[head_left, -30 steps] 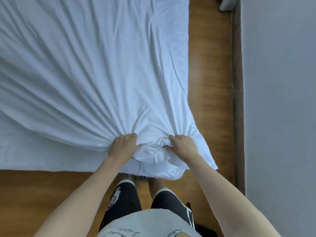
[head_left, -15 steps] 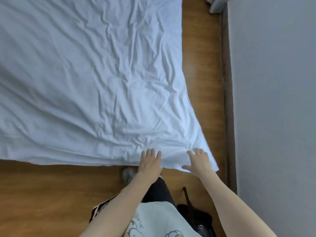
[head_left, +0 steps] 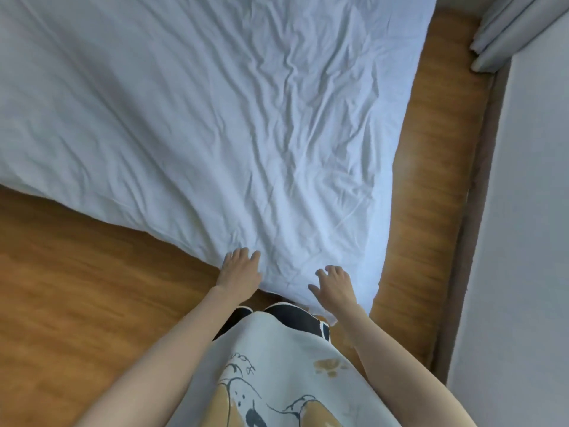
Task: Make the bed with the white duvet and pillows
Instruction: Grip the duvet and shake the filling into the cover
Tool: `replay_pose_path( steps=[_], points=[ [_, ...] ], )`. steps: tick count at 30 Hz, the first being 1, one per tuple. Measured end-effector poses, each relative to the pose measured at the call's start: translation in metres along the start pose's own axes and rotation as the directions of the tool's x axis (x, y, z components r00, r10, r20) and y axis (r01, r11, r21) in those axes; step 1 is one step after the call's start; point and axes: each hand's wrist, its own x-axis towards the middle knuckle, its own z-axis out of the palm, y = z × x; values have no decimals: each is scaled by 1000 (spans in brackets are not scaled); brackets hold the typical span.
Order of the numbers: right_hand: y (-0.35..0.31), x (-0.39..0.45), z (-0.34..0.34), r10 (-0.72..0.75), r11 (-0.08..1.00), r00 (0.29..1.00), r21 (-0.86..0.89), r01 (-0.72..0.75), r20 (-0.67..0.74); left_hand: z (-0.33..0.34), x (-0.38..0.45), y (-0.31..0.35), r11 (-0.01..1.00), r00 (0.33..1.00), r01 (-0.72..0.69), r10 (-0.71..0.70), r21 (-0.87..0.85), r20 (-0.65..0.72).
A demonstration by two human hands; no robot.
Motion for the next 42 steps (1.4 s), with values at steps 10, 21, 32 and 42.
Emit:
replay_pose_path(
  steps=[10,21,32,42],
  points=[
    [-134,60,-56,-190,971,981,-141,195,49,6,-49,-152,922,956,289,-290,-257,34],
    [-411,108,-40,-180,976,983,-118,182,27,28,-106,-444,871,932,358,-354,-337,78],
    [-597,185,-54,-153,988,987,22,154,-39,-20,-66,-654,935,957,282,-289,-216,-4],
    [-703,358,-74,-6,997,999,81,9,-37,-51,69,-804,994,994,94,-91,-48,58]
  ],
)
